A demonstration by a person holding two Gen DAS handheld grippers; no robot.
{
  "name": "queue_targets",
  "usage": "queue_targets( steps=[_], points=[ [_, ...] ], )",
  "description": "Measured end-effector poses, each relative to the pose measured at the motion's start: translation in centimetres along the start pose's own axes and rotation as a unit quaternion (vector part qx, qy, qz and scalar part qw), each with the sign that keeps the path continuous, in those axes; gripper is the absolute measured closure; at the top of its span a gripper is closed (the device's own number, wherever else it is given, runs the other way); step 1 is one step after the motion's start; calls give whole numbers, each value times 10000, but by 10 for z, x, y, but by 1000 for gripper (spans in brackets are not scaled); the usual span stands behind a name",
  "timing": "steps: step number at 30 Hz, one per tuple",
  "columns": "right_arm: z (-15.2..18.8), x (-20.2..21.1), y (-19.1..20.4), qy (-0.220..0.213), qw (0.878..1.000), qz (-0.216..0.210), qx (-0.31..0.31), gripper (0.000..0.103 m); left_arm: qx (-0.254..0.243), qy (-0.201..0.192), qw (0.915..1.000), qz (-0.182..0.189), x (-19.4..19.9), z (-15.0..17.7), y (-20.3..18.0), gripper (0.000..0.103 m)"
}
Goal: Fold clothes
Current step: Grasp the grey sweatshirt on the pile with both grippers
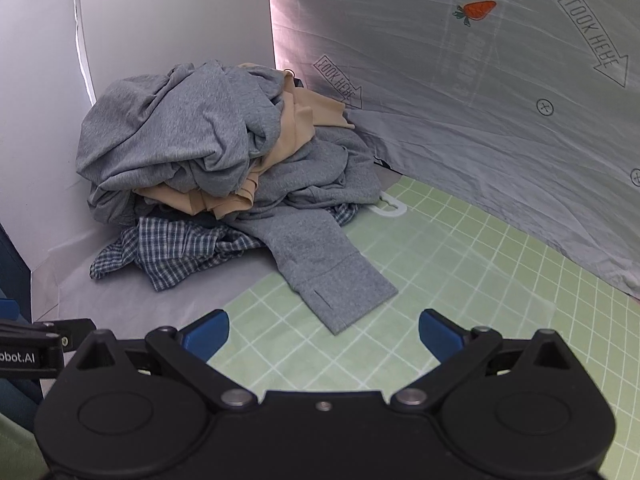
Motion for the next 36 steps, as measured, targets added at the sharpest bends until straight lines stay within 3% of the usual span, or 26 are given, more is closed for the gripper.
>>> queue_targets(
  steps=[6,8,13,17,20,21,22,23,24,25,31,36],
  points=[
    [-62,-55,18,-228,9996,-121,118,9,420,-170,9988,-206,-44,-68,15,1],
    [-80,-75,22,-260,9995,-136,112,15,575,-186,9978,-279,-61,-90,21,2],
    [-123,-126,36,-330,9993,-147,111,26,944,-127,9950,-285,-110,-135,30,15],
    [-147,-161,45,-379,9991,-71,173,43,1054,-284,9937,-238,-137,-164,35,21],
    [-159,-179,51,-407,9987,-86,289,45,1050,-303,9940,-74,-146,-174,33,44],
    [-161,-183,52,-425,9985,-124,311,48,1049,-298,9940,-14,-148,-176,33,62],
    [-164,-187,54,-443,9983,-163,333,61,1049,-293,9940,46,-150,-179,32,88],
    [-166,-189,55,-474,9980,-181,366,85,1050,-287,9940,101,-151,-181,31,101],
    [-165,-185,56,-539,9975,-151,426,97,1056,-293,9939,139,-150,-180,31,100],
    [-165,-182,57,-604,9969,-121,486,101,1061,-338,9937,160,-147,-180,32,100],
    [-154,-136,35,-926,9941,328,460,102,805,-644,9944,252,-100,-163,25,101],
    [-121,-67,-6,-1113,9897,875,222,102,591,-658,9945,565,-42,-122,-2,101]
  ],
)
Point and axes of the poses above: each gripper's, at about its wrist camera, not at the fingertips, and x roughly against the way its jaws point, y to its left, z to its underside, the point moved 9 cm from there along -x, roughly the way its jaws point, and after that the axes turned 9 degrees about x, right-handed, at the moved point
